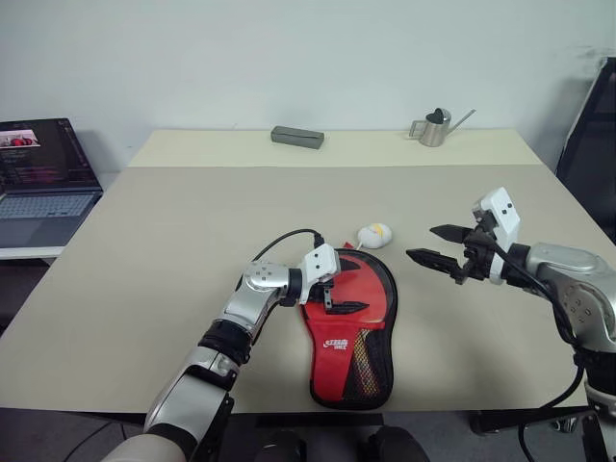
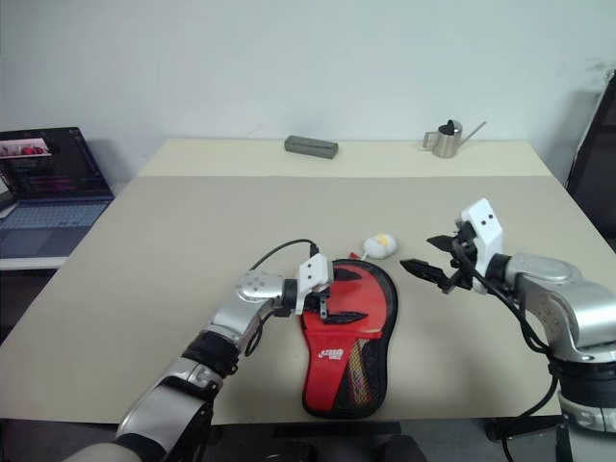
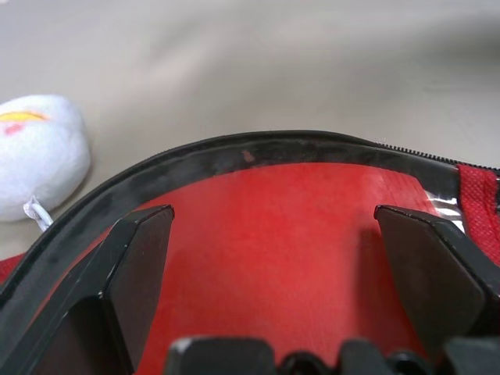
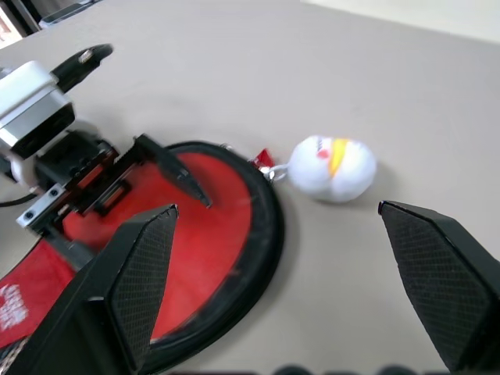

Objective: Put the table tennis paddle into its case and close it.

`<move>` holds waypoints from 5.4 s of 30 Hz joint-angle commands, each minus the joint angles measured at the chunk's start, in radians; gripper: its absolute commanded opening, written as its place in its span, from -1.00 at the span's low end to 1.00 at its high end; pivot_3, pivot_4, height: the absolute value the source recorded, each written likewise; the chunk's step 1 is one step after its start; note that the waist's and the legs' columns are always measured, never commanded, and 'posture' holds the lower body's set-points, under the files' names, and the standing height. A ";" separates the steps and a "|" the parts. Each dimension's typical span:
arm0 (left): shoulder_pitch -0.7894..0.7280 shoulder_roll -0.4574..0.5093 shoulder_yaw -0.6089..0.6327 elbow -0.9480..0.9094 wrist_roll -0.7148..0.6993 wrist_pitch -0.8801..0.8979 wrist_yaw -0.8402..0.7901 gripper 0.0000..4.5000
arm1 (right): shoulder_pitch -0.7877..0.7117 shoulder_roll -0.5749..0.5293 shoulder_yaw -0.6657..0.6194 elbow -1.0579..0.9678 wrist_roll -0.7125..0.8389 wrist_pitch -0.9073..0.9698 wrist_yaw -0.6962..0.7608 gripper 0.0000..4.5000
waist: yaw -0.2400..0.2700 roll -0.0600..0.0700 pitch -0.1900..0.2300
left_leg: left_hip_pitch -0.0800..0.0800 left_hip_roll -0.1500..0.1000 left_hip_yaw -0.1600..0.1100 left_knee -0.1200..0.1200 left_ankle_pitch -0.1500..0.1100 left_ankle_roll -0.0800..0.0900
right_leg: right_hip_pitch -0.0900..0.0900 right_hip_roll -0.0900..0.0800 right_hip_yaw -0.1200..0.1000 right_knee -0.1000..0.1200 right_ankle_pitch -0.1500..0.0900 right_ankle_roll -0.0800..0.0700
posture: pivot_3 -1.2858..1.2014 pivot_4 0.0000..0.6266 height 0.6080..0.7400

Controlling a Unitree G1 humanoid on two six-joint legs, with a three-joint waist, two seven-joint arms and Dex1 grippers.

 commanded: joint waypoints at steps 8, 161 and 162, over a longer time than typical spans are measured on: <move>0.042 -0.005 -0.017 0.021 0.027 0.004 0.010 0.99 | -0.324 0.153 0.155 0.451 -0.150 -0.164 -0.020 1.00 | -0.002 0.001 -0.001 | 0.001 0.000 -0.001 0.000 0.000 0.000 | 0.000 0.000 0.000 0.001 0.000 -0.001 | 0.03 -0.52 1.00; 0.006 -0.112 -0.095 0.253 0.132 -0.055 0.087 1.00 | 0.880 -0.528 -0.082 -0.717 0.100 -0.237 0.398 0.34 | 0.055 0.004 -0.011 | 0.015 -0.005 -0.011 0.000 -0.014 0.012 | 0.042 -0.014 -0.023 -0.033 -0.012 0.019 | 0.03 -0.52 1.00; 0.006 -0.114 -0.095 0.253 0.131 -0.055 0.088 1.00 | 0.856 -0.528 -0.118 -0.685 0.129 -0.232 0.415 0.34 | 0.055 0.004 -0.011 | 0.015 -0.005 -0.011 0.000 -0.014 0.012 | 0.042 -0.014 -0.024 -0.034 -0.012 0.019 | 0.03 -0.52 1.00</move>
